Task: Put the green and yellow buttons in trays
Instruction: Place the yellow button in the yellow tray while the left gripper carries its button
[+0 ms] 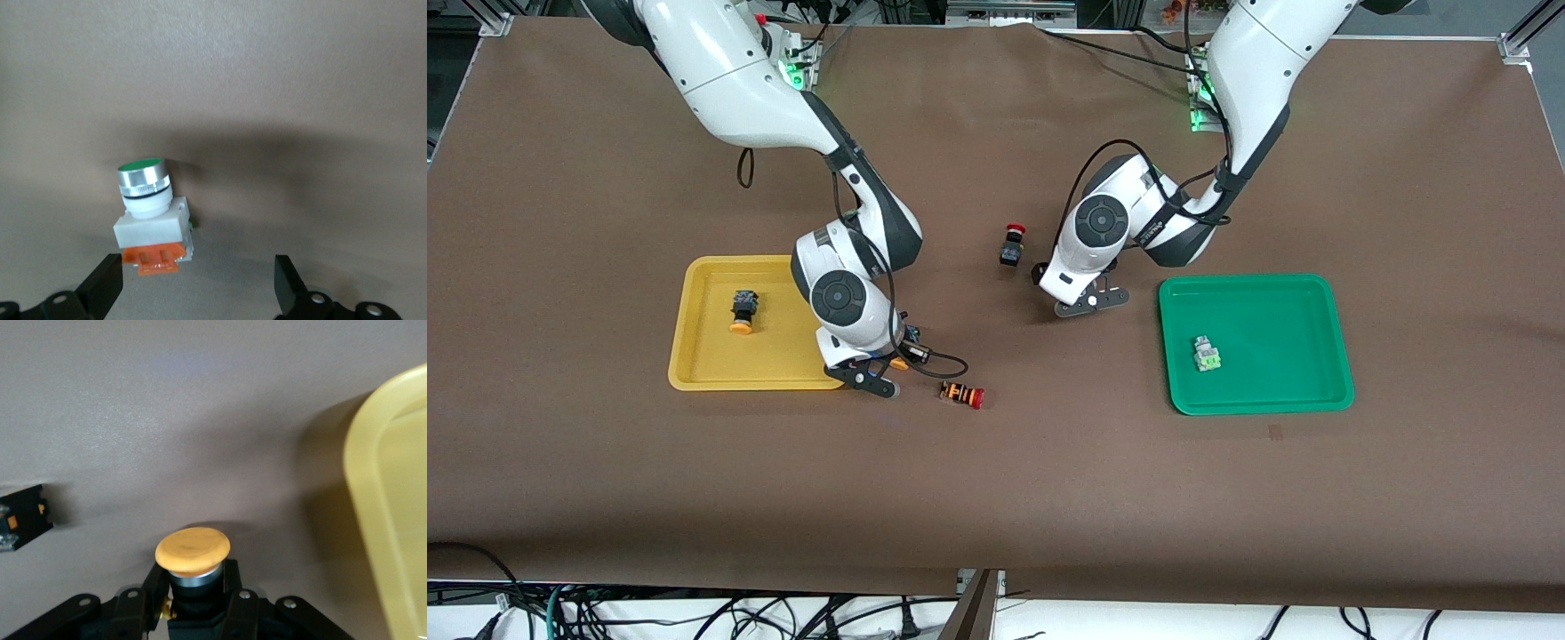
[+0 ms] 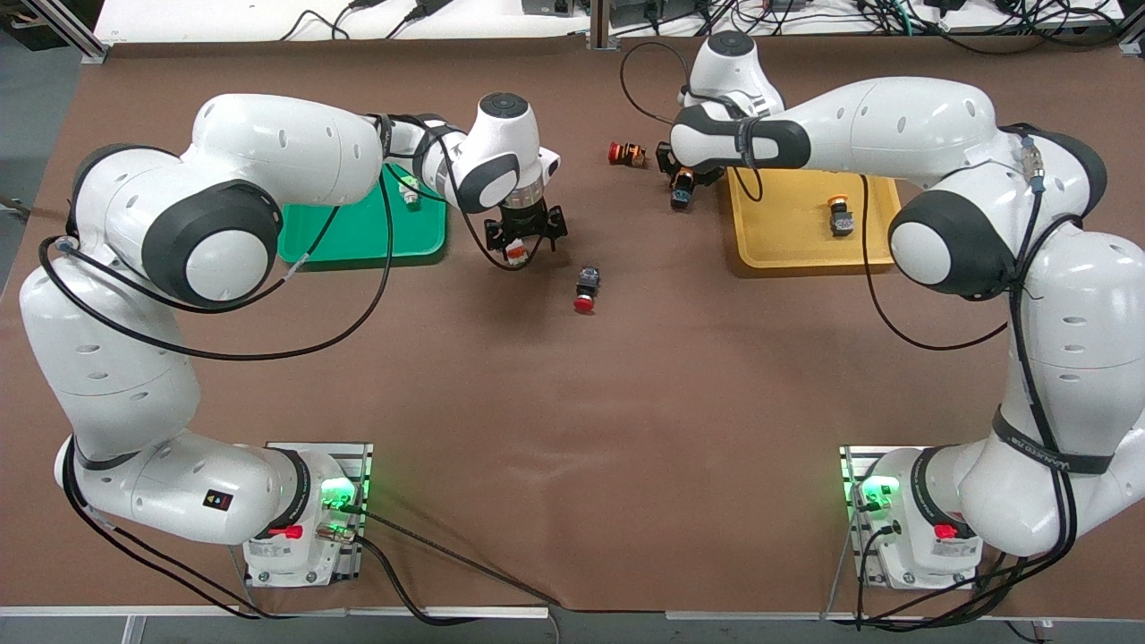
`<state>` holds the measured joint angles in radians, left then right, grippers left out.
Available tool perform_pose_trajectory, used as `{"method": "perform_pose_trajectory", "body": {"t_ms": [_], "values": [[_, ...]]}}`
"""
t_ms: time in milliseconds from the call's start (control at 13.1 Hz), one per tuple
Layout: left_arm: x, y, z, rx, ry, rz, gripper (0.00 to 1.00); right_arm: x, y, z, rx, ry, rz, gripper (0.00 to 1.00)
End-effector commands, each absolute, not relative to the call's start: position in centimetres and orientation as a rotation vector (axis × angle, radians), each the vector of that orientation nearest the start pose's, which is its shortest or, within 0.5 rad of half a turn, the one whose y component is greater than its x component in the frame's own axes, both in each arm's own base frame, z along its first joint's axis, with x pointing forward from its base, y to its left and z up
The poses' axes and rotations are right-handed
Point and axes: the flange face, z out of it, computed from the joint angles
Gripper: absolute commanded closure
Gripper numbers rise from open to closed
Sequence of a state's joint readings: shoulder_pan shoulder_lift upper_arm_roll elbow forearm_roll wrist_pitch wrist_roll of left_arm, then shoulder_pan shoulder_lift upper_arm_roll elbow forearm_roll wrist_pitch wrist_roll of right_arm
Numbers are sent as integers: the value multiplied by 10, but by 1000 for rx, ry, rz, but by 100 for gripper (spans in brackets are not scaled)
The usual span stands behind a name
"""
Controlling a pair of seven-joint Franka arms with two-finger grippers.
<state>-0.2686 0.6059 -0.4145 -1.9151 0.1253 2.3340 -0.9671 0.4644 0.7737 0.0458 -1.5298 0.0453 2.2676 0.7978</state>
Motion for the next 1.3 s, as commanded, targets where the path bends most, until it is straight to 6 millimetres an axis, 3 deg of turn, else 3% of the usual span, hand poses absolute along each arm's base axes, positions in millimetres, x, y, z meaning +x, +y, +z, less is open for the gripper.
{"method": "perform_pose_trajectory", "body": {"t_ms": [0, 152, 229, 381, 457, 533, 610, 686, 762, 990, 1067, 1219], "values": [[483, -375, 191, -3102, -333, 238, 0, 627, 295, 249, -3127, 334, 210, 100], [481, -372, 183, -3088, -319, 247, 0, 628, 242, 257, -3174, 161, 365, 100], [479, -371, 177, -3074, -293, 238, 6, 624, 219, 253, -3178, 94, 406, 100], [477, -373, 171, -3068, -288, 245, 90, 607, 189, 230, -3184, 73, 471, 100], [479, -372, 173, -3068, -283, 244, 100, 598, 179, 217, -3189, 82, 467, 100], [483, -372, 180, -3067, -296, 232, 100, 591, 171, 204, -3190, 65, 467, 100], [485, -370, 190, -3047, -296, 233, 100, 592, 163, 203, -3188, 69, 477, 76], [493, -370, 208, -3025, -296, 229, 100, 599, 156, 215, -3181, 73, 442, 2], [498, -366, 224, -2980, -293, 255, 100, 608, 148, 239, -3171, 38, 377, 0], [534, -334, 274, -2904, -249, 317, 100, 628, 118, 349, -3139, -91, 155, 0], [548, -309, 286, -2894, -137, 335, 100, 623, 113, 388, -3134, -116, 136, 0], [584, -230, 290, -2926, 99, 398, 100, 605, 107, 461, -3127, -98, 133, 0]]}}
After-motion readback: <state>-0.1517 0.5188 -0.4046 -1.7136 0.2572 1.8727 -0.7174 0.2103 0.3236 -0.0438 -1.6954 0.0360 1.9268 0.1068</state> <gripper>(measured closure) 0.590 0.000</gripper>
